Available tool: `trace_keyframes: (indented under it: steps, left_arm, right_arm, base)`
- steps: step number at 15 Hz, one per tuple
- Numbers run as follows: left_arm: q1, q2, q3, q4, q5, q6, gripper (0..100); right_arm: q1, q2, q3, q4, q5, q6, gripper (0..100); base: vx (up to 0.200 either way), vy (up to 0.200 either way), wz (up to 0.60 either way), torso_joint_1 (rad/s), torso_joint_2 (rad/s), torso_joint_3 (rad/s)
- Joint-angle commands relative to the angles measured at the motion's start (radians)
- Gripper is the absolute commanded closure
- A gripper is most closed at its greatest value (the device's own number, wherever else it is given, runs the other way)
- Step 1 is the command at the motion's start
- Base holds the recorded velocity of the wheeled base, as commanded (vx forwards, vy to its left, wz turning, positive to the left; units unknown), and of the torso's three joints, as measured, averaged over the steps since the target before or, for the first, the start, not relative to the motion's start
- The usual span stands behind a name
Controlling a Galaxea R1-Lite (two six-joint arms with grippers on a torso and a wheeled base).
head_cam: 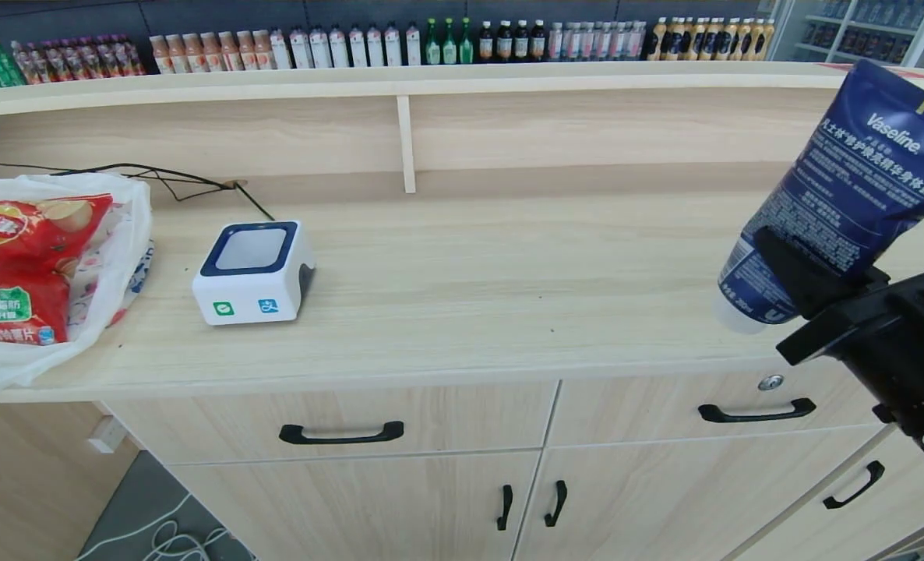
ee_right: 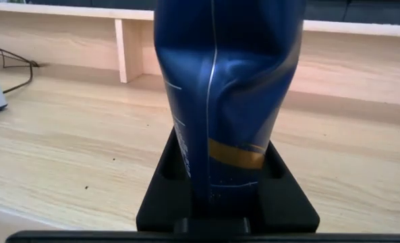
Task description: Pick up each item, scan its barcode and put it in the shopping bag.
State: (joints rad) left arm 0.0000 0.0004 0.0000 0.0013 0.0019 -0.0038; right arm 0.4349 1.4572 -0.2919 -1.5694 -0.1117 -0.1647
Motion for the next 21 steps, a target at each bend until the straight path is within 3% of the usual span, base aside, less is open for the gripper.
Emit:
trace_keyframes:
  steps: [1, 10, 13, 21]
  left_arm:
    - [0.0, 0.0, 0.0, 0.0, 0.0, -0.001, 0]
    - [0.0, 0.0, 0.0, 0.0, 0.0, -0.001, 0]
    - [0.0, 0.0, 0.0, 0.0, 0.001, -0.002, 0]
    - [0.0, 0.0, 0.0, 0.0, 0.0, -0.002, 0]
  right_arm:
    - [-0.005, 0.028, -0.012, -0.001, -0.002, 0.002, 100]
    - [-0.015, 0.017, 0.02, -0.001, -0.037, 0.037, 100]
    - [0.045, 0.018, -0.036, -0.001, -0.128, 0.039, 100]
    - [0.077, 0.025, -0.033, -0.001, -0.128, 0.033, 100]
  base:
    - [0.0, 0.2, 0.0, -0.007, 0.0, -0.002]
    - [0.0, 0.2, 0.0, 0.003, 0.0, 0.002]
    - [0.0, 0.2, 0.0, 0.002, 0.0, 0.004]
    - [0.0, 0.2, 0.0, 0.003, 0.0, 0.004]
